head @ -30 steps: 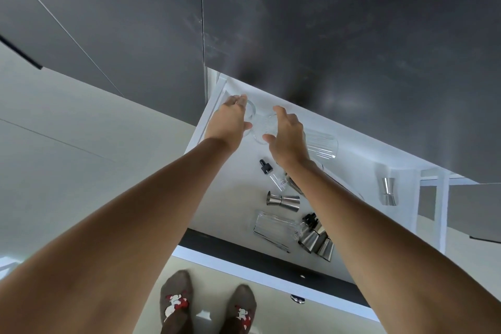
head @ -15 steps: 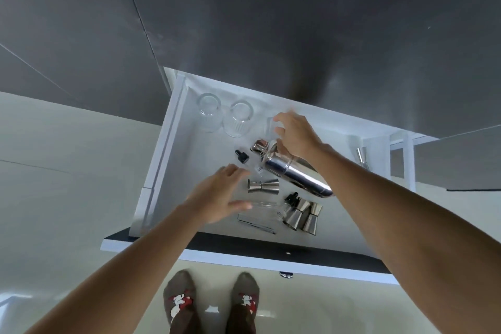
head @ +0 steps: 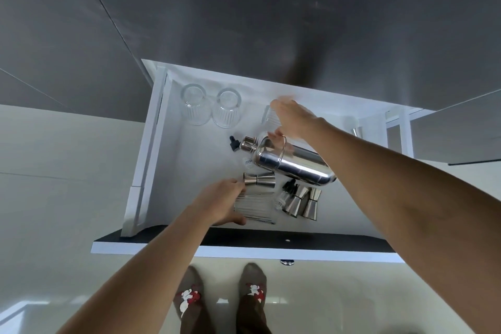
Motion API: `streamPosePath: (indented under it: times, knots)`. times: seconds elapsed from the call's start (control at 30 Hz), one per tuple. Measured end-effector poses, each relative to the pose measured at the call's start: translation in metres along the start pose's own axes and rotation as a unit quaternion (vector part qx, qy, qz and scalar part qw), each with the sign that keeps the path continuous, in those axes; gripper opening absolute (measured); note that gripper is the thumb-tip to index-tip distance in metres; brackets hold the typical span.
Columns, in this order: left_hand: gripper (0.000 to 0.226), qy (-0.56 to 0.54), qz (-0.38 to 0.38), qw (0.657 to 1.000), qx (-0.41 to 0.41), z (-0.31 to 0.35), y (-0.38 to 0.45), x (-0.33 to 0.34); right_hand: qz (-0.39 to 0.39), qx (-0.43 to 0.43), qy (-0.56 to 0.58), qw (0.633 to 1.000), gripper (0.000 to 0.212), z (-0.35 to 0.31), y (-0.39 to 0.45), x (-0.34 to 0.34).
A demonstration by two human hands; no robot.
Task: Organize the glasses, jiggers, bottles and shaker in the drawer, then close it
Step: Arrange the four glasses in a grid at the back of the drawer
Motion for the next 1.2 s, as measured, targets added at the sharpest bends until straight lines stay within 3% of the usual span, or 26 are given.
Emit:
streamPosePath:
  times: [0.2,0.37,0.5,0.6,0.7,0.83,1.2]
  knots:
    - [0.072,-0.08,0.021,0.997,-0.012,-0.004,-0.008,-0.016,0.018,0.0,-0.009,1.0,0.062,0.006,-0.011,0.003]
    - [0.071,-0.112,0.068,0.991,-0.027,-0.018,-0.034,-0.053,0.141,-0.031,0.036,0.989,0.078,-0.007,-0.049,-0.031]
    - [0.071,-0.124,0.12,0.982,-0.081,-0.033,-0.057,-0.088,0.236,-0.005,0.246,0.94,0.081,-0.036,-0.087,-0.059]
    - [0.068,-0.083,0.169,0.978,-0.094,-0.035,-0.068,-0.114,0.251,0.017,0.392,0.885,0.079,-0.066,-0.098,-0.055]
    - [0.066,-0.033,0.21,0.971,-0.107,-0.036,-0.07,-0.132,0.24,0.024,0.446,0.862,0.072,-0.093,-0.092,-0.042]
    - [0.065,0.015,0.245,0.96,-0.13,-0.035,-0.062,-0.143,0.241,0.054,0.431,0.868,0.065,-0.106,-0.076,-0.028]
    - [0.055,0.075,0.256,0.952,-0.153,-0.046,-0.019,-0.138,0.193,0.06,0.373,0.906,0.058,-0.108,-0.048,0.006]
Point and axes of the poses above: each hand's wrist, its own y-axis towards the middle knuckle, its own x-axis out of the palm, z = x × y, the point moved 6 cm from there along y, towards the middle knuckle, and after that the axes turned 7 degrees about z, right-handed, at the moved point
